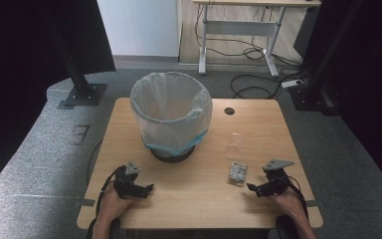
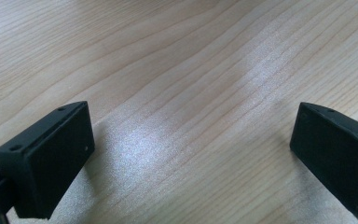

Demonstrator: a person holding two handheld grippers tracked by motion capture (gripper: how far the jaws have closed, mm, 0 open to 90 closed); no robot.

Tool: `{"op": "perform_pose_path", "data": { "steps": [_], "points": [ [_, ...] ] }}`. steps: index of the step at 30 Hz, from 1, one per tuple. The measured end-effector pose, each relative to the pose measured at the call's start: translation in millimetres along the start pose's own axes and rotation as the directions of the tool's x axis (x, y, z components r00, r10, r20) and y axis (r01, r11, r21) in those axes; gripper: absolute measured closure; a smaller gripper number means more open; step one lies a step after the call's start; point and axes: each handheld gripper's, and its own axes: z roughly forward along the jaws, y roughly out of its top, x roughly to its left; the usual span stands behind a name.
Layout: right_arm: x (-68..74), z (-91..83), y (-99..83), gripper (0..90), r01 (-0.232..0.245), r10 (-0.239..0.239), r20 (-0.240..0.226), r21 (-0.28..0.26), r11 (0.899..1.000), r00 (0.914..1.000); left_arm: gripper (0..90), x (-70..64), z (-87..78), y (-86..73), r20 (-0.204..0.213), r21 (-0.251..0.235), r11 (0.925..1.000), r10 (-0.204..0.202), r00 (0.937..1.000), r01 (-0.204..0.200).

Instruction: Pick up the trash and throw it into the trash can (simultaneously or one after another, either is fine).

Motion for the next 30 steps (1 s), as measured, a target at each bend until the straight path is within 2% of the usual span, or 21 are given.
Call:
{"op": "perform_pose_path", "data": {
  "steps": [9,14,17,20,26,27,29,30],
  "points": [
    [10.3,10.6,13.6,0.0,0.047,-0.047,-0.044,0.0,0.999,0.9979,0.0,-0.1,0.7,0.8,-0.001,0.0,1.0,0.0,1.0,0.0],
    [13.2,18.7,21.2,0.0,0.071,-0.071,-0.032,0.007,0.997,0.9969,0.0,-0.2,0.8,1.0,0.0,0.001,1.0,0.0,1.0,0.0],
    [13.1,28.6,26.9,0.0,0.088,-0.088,-0.038,0.024,0.996,0.9954,0.0,-0.1,0.7,1.1,-0.001,0.002,1.0,0.0,1.0,0.0],
    [11.5,35.1,30.5,0.0,0.085,-0.083,-0.05,0.028,0.996,0.9953,0.0,-0.2,0.8,1.1,-0.001,0.002,1.0,0.0,1.0,0.0],
    [8.1,47.3,35.7,0.0,0.096,-0.094,-0.045,0.045,0.994,0.9946,0.0,-0.2,0.9,1.3,0.0,0.001,1.0,0.0,1.0,0.0],
    [7.1,51.3,37.1,0.0,0.099,-0.095,-0.064,0.053,0.994,0.9934,0.0,-0.2,0.9,1.3,0.0,0.001,1.0,0.0,1.0,0.0],
    [6.2,54.9,37.9,0.0,0.104,-0.1,-0.069,0.06,0.993,0.9926,0.0,-0.2,0.9,1.3,0.0,0.002,1.0,0.0,1.0,0.0],
    [6.3,56.2,37.9,2.7,0.105,-0.1,-0.073,0.062,0.993,0.9923,0.0,-0.2,1.0,1.3,0.0,0.001,1.0,0.0,1.0,0.0]
  ]
}}
